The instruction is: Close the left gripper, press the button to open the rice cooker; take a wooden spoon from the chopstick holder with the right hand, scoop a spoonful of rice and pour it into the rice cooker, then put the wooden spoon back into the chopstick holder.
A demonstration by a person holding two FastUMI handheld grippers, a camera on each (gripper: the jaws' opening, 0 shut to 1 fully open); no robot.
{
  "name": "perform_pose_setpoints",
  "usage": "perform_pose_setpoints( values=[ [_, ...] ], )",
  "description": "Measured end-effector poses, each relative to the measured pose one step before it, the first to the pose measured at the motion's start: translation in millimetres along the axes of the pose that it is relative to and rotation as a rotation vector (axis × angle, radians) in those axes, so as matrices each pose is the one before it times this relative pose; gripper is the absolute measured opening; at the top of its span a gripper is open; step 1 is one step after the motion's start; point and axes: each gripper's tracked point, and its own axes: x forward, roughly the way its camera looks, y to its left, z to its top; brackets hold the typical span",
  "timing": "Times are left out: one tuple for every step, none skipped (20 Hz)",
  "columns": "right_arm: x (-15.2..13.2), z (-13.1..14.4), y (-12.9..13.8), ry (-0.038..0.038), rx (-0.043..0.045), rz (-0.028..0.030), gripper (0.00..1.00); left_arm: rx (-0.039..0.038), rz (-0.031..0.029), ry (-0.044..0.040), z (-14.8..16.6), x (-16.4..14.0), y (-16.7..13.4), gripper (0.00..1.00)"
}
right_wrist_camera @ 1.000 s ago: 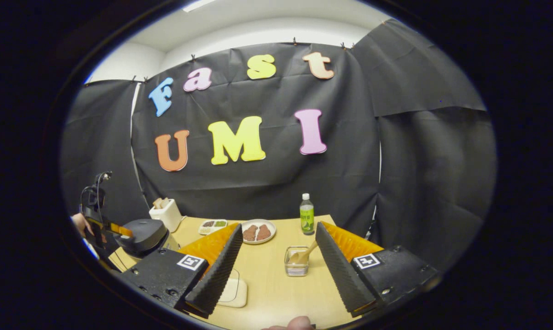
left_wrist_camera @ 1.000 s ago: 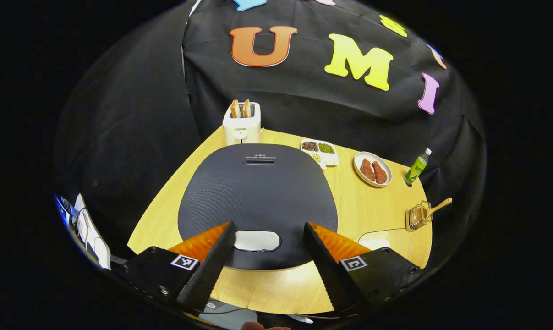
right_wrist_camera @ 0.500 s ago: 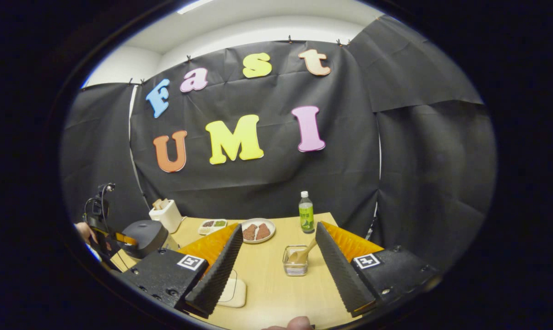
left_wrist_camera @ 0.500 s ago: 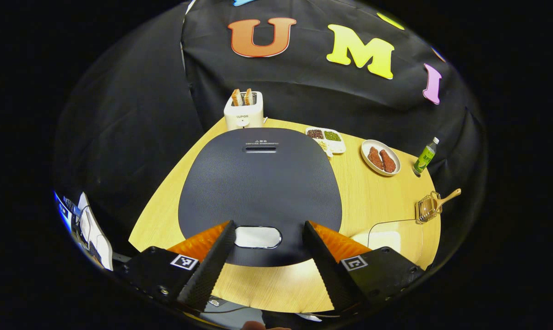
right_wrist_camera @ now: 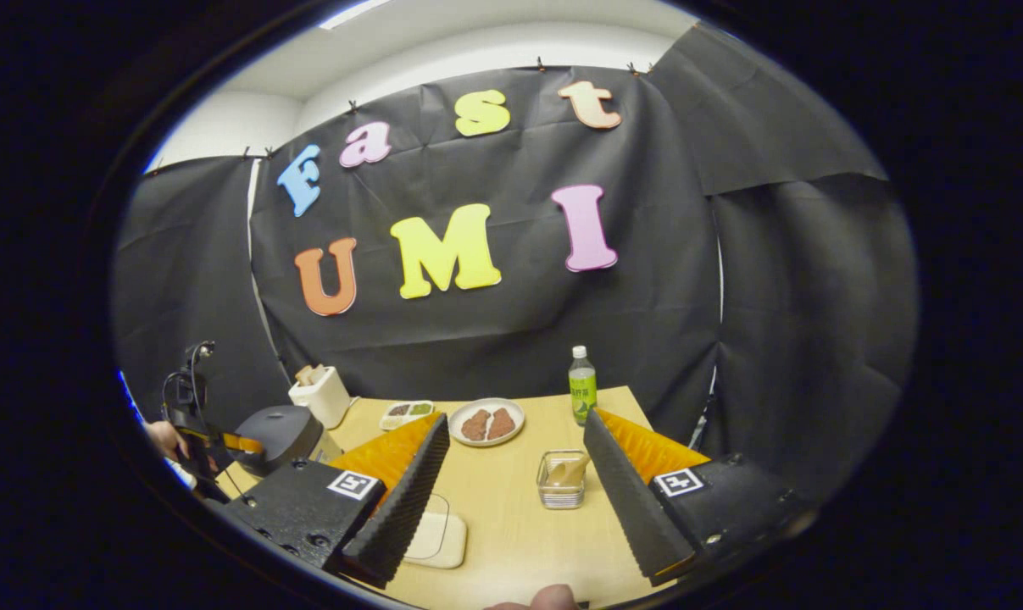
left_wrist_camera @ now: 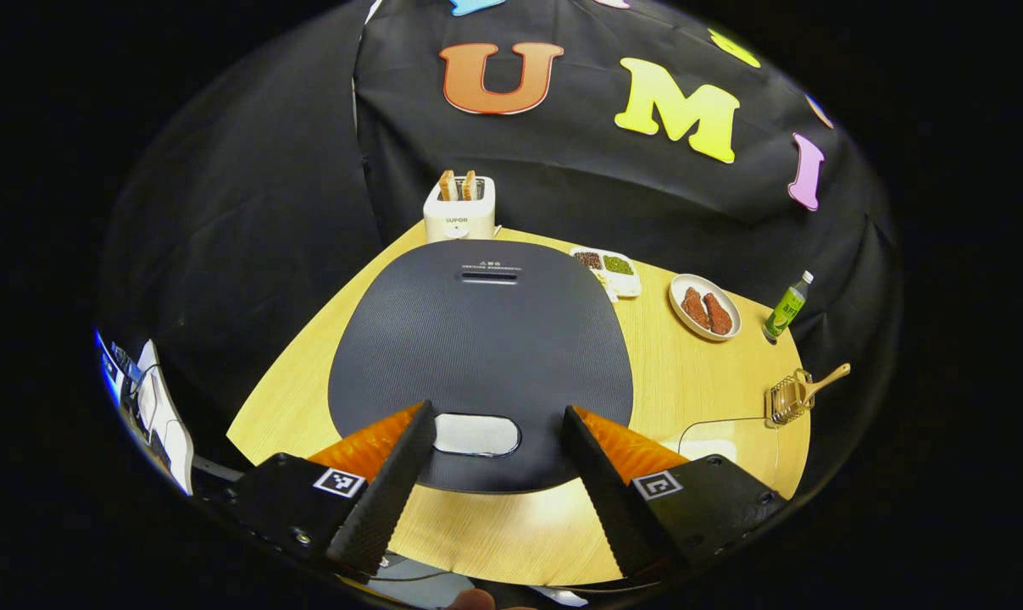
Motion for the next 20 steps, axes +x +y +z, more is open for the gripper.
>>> perform_pose_setpoints(
  values=[
    [-4.48, 3.46, 2.81, -0.01029, -0.00568, -0.00232, 1.00, 0.00396, -0.00257, -0.00765, -0.89, 0.17, 0.85, 1.00],
    [-6.10, 0.42, 3.86, -0.00520, -0.00273, -0.00099, 1.00, -0.00278, -0.00420, -0.01122, 0.11, 0.64, -1.07, 1.00],
    [-7.20, -0.78, 4.66, -0.00387, -0.00013, -0.00080, 0.99, -0.00469, -0.00675, -0.00645, 0.29, 0.07, -0.55, 1.00],
    [-7.66, 0.01, 5.06, -0.00328, -0.00090, -0.00256, 0.99, -0.00006, -0.00652, -0.01124, -1.01, -0.43, -0.31, 1.00],
    [-7.86, -0.93, 5.02, -0.00235, -0.00389, -0.00412, 0.99, 0.00839, -0.00392, -0.03426, -0.67, -3.12, 0.19, 1.00],
    [-9.24, -1.32, 4.69, -0.00148, -0.00504, -0.00703, 0.99, 0.00842, -0.00688, -0.03394, -0.85, 4.57, 0.52, 0.99],
    [-10.37, -0.32, 4.89, -0.00389, -0.00505, -0.00762, 0.99, 0.01238, -0.00598, -0.04853, 2.62, 0.81, 0.54, 0.99],
    [-11.02, 0.87, 4.89, -0.00500, -0.00554, -0.01082, 1.00, -0.00559, -0.00501, -0.01013, -1.60, -2.26, 0.57, 0.99],
    [-11.77, -1.57, 4.88, 0.00392, -0.00372, -0.00725, 1.00, -0.01104, -0.00739, -0.00581, 0.04, 0.66, -0.90, 0.99],
    [-12.38, -3.34, 7.40, 0.00481, -0.00508, 0.00064, 1.00, 0.00014, -0.01127, -0.00151, -1.71, -2.87, 0.32, 0.99],
    [-10.62, -1.67, 5.68, 0.00117, -0.01263, -0.00150, 1.00, 0.00835, -0.01189, -0.00891, -2.38, -0.43, -1.54, 0.99],
    [-8.98, -2.98, 2.98, 0.00485, -0.01929, -0.00547, 0.99, 0.01180, -0.01141, -0.02453, 0.34, -1.98, 0.05, 0.99],
    [-10.66, -0.05, 2.67, -0.00325, -0.01584, -0.00694, 1.00, 0.00791, -0.01363, -0.02154, -0.38, -0.88, -1.09, 0.99],
    [-9.89, 1.57, 4.21, -0.00554, -0.01032, -0.00700, 1.00, 0.01249, -0.01317, -0.02707, -1.47, -0.41, -2.63, 0.99],
    [-8.19, 1.64, 3.19, -0.00791, -0.00562, -0.00572, 0.99, 0.01730, -0.00706, -0.01434, -1.75, 0.61, -0.98, 0.99],
    [-6.18, 0.79, 2.86, -0.00472, -0.00238, -0.00508, 1.00, 0.01232, -0.00375, -0.01778, 3.01, -0.06, 0.22, 0.99],
    [-4.76, 0.96, 2.88, -0.00562, -0.00159, -0.00155, 1.00, 0.00600, -0.00132, -0.00958, 3.44, 0.08, 1.17, 0.99],
    [-3.02, 0.49, 1.56, -0.00052, -0.00534, -0.00381, 1.00, 0.01760, -0.00117, -0.00521, 2.36, 0.19, 0.20, 0.98],
    [-2.48, 2.14, 1.27, -0.00669, -0.00492, -0.00317, 1.00, 0.02346, 0.00437, 0.00558, -1.75, -2.18, 1.73, 0.96],
    [-1.02, 3.79, 1.54, -0.00618, -0.00192, -0.00310, 1.00, 0.01089, 0.00776, -0.00278, 1.59, -3.77, 2.09, 0.94]
  ],
)
